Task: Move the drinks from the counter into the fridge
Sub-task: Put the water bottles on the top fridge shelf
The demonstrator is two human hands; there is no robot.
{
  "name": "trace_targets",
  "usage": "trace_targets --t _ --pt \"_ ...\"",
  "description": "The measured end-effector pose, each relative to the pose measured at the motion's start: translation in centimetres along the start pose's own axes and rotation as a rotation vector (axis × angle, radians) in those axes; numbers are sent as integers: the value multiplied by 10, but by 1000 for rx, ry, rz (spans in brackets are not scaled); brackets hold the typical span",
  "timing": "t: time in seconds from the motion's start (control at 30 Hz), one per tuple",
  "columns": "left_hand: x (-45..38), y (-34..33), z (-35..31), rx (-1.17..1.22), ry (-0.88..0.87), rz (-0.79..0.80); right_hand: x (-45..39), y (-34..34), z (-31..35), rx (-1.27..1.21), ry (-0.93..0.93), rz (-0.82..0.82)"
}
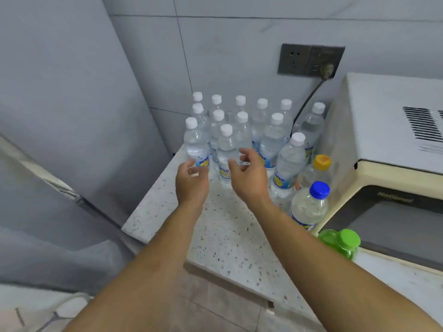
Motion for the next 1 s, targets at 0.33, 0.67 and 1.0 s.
trace_targets --t 0.33,0.67,1.0 --pt "-104 -14 -61 -379 -201 -6 -73 -31 39 165 70 82" --pt "-80 -10 -42 -211 -287 35 -48 -27 21 97 133 105" --pt "3 29 -10 -28 -395 3 14 9 -13 -128 111 -15"
Point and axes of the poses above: each hand's wrist, its own x-axis away from the middle knuckle, its own y-axis out of the back of the hand, z = x × y, the point moved 4 cm from there along -x, towards the middle knuckle, and after that the axes turned 1 degree about -y, right-handed, at the moved point
